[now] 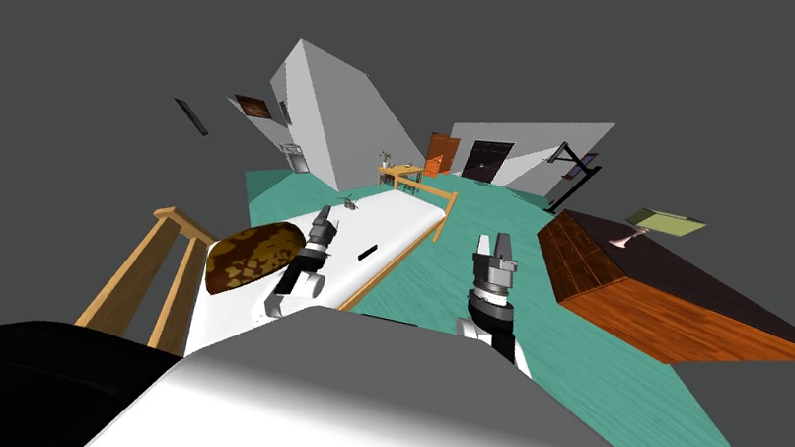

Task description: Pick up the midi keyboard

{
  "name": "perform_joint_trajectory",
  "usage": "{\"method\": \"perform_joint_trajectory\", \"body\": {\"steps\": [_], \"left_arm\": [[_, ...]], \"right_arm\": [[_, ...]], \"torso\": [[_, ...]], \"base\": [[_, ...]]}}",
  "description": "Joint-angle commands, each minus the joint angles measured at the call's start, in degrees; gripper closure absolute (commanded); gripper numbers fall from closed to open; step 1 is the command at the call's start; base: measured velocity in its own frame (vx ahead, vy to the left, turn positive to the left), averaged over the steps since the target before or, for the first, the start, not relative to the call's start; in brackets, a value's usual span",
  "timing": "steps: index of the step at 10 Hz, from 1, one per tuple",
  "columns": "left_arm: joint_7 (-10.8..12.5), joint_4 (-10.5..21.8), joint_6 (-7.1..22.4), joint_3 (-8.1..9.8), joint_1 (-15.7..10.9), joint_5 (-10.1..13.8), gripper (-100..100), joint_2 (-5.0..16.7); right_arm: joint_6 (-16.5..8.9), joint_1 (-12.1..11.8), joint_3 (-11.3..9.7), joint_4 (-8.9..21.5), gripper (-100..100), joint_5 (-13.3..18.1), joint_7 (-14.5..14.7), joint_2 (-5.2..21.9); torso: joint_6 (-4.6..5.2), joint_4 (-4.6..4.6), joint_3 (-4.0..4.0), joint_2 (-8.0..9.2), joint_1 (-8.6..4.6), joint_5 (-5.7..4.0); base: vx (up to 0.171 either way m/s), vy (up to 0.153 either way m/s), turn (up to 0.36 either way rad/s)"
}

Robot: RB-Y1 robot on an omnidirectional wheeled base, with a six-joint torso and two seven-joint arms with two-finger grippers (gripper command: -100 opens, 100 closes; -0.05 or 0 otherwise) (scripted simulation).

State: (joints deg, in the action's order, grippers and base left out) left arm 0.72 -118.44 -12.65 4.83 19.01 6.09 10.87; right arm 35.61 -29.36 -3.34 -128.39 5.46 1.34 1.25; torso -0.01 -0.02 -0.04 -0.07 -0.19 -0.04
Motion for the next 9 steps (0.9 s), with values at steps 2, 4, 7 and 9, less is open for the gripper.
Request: {"method": "perform_joint_trajectory", "body": {"steps": [2,4,7,9], "left_arm": [[0.8,2.4,3.8,0.69,-1.7,0.4,-100,0.8],[1.6,4.6,7.2,1.24,-3.2,0.8,-100,1.3],[3.3,8.5,13.0,2.39,-6.2,1.7,-100,2.3],[4.1,10.9,16.4,2.98,-7.7,2.3,-100,2.8]], "right_arm": [[0.0,0.0,0.0,0.0,0,0.0,0.0,0.0],[0.0,0.0,0.0,0.0,0,0.0,0.0,0.0],[0.0,0.0,0.0,0.0,0,0.0,0.0,0.0],[0.0,0.0,0.0,0.0,0,0.0,0.0,0.0]], "torso": [[0.01,0.0,0.0,0.0,-0.05,-0.01],[0.01,0.01,0.02,0.03,-0.02,-0.01],[-0.01,0.0,0.0,0.01,-0.01,-0.01],[0.0,0.0,0.01,0.01,0.02,0.0]], "base": [[0.013,-0.061,-0.035],[0.009,-0.054,-0.041],[0.02,-0.055,-0.043],[0.02,-0.053,-0.042]]}}
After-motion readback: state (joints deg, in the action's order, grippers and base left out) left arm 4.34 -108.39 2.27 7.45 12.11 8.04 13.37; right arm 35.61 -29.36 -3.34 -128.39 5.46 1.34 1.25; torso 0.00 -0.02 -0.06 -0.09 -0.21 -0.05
